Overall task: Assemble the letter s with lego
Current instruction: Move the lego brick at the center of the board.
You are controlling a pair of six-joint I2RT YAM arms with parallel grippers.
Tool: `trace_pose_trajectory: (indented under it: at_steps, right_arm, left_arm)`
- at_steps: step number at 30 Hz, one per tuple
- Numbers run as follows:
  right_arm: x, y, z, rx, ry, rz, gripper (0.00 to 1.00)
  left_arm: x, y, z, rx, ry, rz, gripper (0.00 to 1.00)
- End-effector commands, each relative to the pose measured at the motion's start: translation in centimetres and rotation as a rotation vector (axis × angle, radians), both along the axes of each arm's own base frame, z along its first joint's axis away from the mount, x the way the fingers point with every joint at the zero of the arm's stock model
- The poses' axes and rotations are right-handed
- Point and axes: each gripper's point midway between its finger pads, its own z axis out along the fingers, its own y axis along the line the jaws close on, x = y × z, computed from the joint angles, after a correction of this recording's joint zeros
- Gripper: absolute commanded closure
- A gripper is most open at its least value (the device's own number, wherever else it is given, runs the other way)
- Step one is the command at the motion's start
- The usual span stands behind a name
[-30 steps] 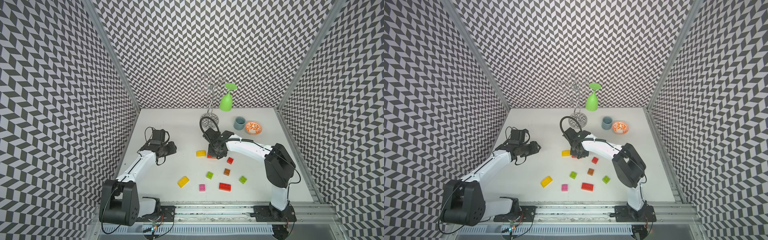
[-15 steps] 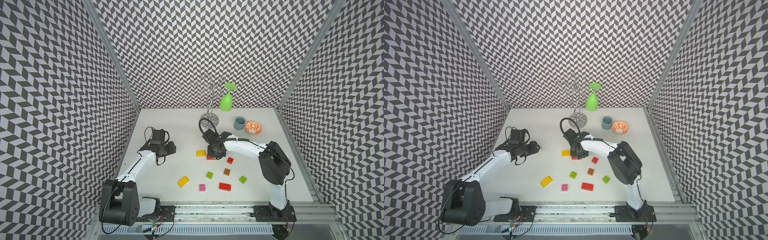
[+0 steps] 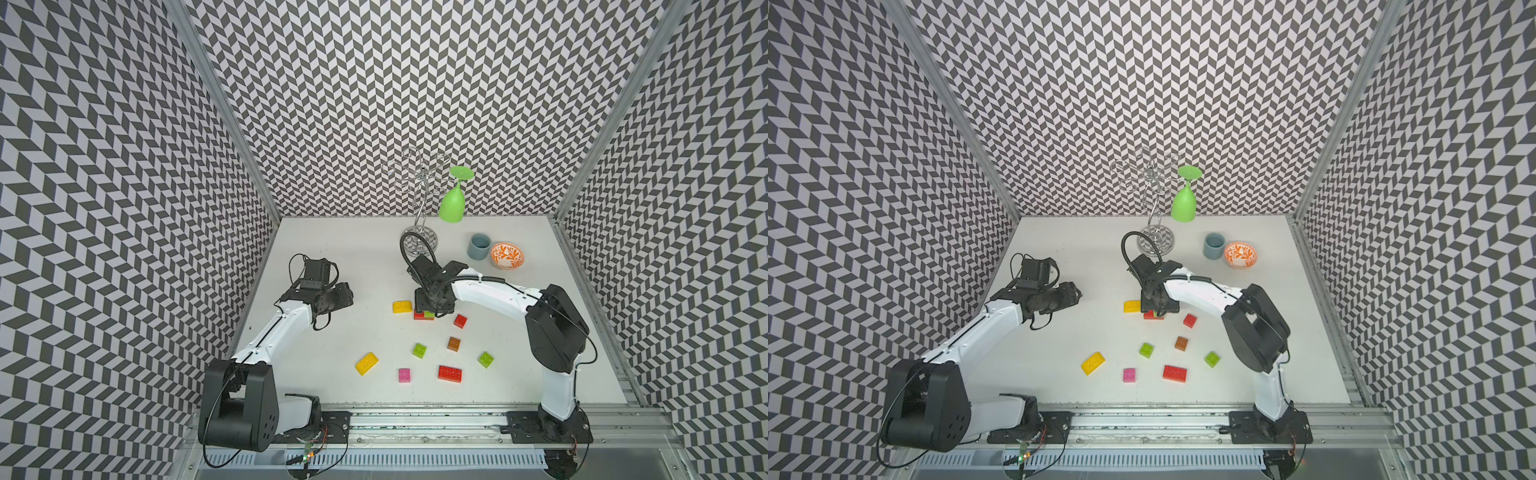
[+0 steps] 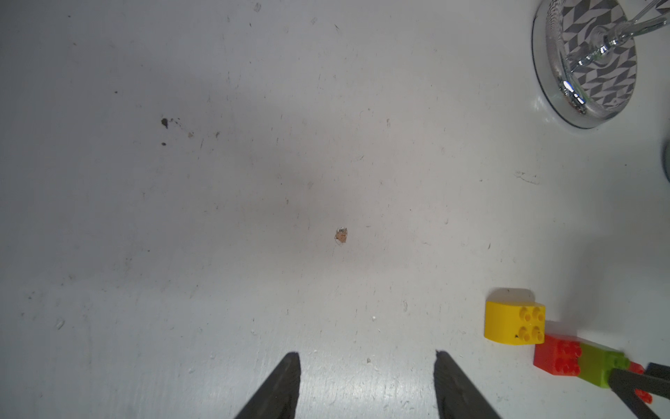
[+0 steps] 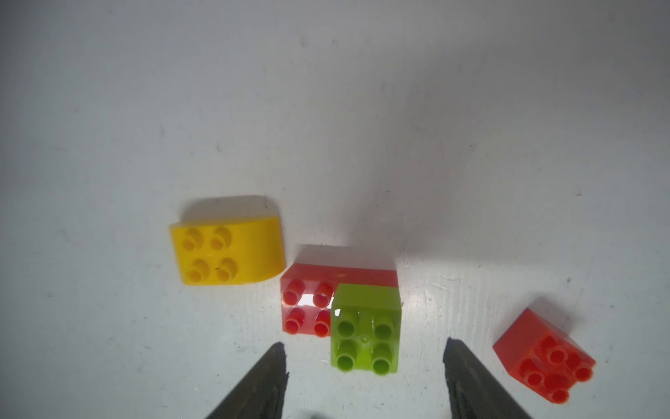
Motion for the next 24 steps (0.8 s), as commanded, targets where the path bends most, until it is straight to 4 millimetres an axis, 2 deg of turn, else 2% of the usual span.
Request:
trace_pose_trajectory:
  at_steps: [1, 3, 5, 6, 9, 13, 19, 24]
  right_arm:
    - [1.0, -1.1, 7.7, 0.076, -0.193, -0.011, 0.35]
    - [0.6, -2.1, 9.0, 0.086, -0.244, 0.0, 0.41]
    - [0.1, -3.5, 9.3, 0.083, -0.258, 0.001, 0.53]
    - [-0.2, -4.2, 9.2, 0.089, -0.257, -0.005, 0.54]
    - [-1.2, -5.7, 8.3, 0.107, -0.231, -0.019, 0.5]
    - [-3.3, -7.0, 6.1, 0.115, -0.166, -0.041, 0.42]
    - [-6.8, -6.8, 3.2, 0.2, -0.087, -0.071, 0.39]
    - [-9.6, -4.1, 2.4, 0.246, -0.052, -0.061, 0.39]
  left_arm:
    - [0.2, 0.5, 0.4, 0.014, -0.023, 0.017, 0.4]
    - [0.3, 0.6, 0.6, 0.016, -0.03, 0.02, 0.41]
    - [0.3, 0.6, 0.8, 0.016, -0.037, 0.019, 0.41]
    - [0.3, 0.6, 0.9, 0.016, -0.041, 0.018, 0.41]
    - [0.3, 0.4, 1.1, 0.014, -0.05, 0.011, 0.42]
    - [0.3, 0.3, 1.1, 0.018, -0.054, 0.005, 0.43]
    - [0.4, 0.3, 0.8, 0.025, -0.047, 0.006, 0.43]
    - [0.3, 0.1, 0.6, 0.018, -0.037, 0.0, 0.43]
